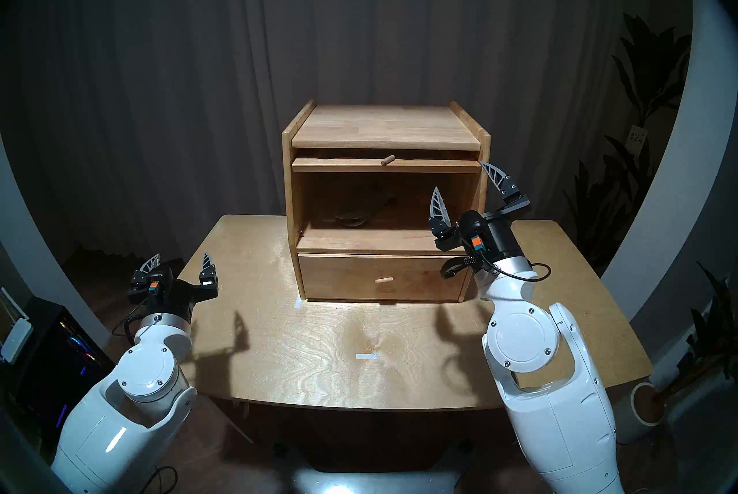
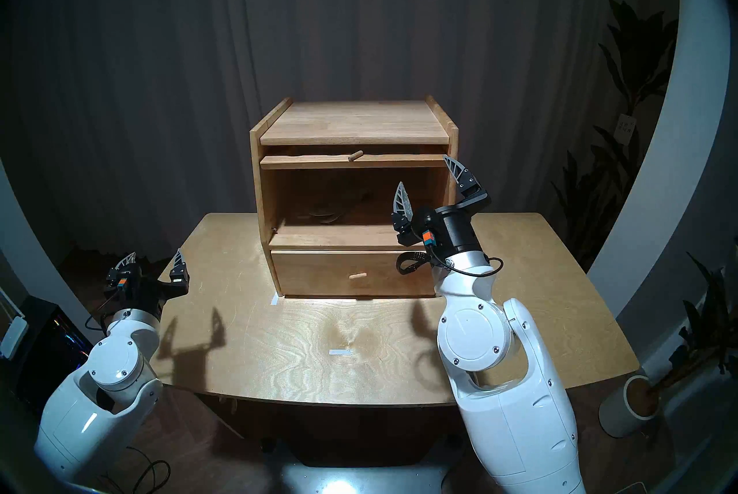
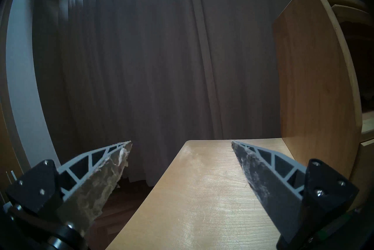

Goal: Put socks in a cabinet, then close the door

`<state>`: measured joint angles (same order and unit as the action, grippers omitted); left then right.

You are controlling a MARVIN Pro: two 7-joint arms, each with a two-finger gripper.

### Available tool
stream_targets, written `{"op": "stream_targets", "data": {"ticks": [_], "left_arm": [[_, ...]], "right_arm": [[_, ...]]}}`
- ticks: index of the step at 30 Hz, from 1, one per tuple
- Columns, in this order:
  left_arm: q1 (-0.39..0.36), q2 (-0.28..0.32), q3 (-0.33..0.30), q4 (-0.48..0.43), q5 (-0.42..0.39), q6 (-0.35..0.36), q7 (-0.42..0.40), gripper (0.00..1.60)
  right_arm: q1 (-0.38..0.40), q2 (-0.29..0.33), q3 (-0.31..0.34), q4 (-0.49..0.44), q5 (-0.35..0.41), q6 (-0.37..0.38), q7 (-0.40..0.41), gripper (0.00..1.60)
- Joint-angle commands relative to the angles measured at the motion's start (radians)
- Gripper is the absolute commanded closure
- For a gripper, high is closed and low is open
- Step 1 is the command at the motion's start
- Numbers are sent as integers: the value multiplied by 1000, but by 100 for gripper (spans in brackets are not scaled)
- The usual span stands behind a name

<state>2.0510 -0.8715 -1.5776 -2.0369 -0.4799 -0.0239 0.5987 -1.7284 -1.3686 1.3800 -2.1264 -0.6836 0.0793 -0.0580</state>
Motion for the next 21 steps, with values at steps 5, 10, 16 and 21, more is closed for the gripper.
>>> {"op": "stream_targets", "data": {"ticks": [5, 10, 16, 21], "left_arm": [[-4, 21, -31, -9, -58, -42, -74, 0], [-3, 28, -41, -6, -93, -56, -111, 0], [-2, 35, -53, -3, -130, -70, -151, 0], [-1, 40, -62, 1, -158, -81, -182, 0]], "right_arm": [[68, 57, 26, 9, -126, 73, 37, 0], [99, 82, 32, 46, -189, 107, 67, 0], [136, 99, 5, 90, -261, 130, 97, 0], [159, 111, -25, 114, -319, 146, 115, 0]]}}
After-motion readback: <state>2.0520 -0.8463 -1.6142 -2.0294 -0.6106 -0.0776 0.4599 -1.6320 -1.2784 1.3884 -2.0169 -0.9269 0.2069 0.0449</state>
